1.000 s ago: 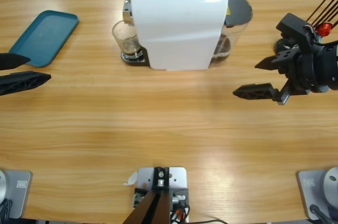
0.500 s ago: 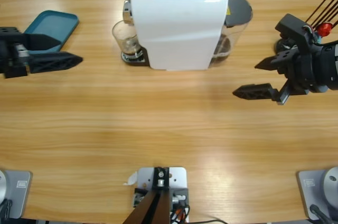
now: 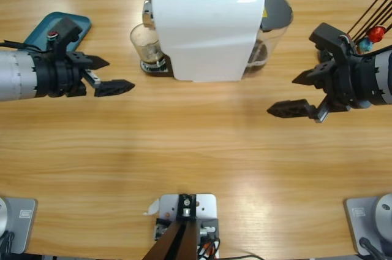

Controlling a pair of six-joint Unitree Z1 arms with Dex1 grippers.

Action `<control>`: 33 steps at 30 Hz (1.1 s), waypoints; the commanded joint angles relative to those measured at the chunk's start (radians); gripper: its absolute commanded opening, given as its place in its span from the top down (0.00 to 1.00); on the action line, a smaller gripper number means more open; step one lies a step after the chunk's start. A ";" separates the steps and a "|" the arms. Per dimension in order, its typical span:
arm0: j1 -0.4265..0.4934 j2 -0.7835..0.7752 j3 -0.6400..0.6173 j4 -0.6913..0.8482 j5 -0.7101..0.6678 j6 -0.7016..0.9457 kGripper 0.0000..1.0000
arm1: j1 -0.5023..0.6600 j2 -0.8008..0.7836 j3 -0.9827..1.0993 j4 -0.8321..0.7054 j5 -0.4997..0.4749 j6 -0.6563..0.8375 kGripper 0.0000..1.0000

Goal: Pour coffee

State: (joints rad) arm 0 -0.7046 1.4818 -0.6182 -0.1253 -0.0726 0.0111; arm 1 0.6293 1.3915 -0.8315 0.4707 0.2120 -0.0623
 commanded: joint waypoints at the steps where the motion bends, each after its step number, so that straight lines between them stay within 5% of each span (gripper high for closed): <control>1: -0.010 0.110 0.052 -0.132 0.061 0.004 0.07 | 0.010 0.052 0.003 0.005 -0.011 0.014 0.00; 19: -0.010 0.443 0.092 -0.705 0.149 -0.014 0.04 | 0.010 0.073 -0.006 0.017 -0.010 0.014 0.00; 33: 0.011 0.488 0.104 -0.774 0.149 -0.025 0.04 | 0.010 0.101 -0.019 0.032 -0.010 0.014 0.00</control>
State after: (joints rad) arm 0 -0.7058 1.9131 -0.5328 -0.8758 0.0617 -0.0097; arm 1 0.6294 1.4454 -0.8373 0.4844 0.2121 -0.0623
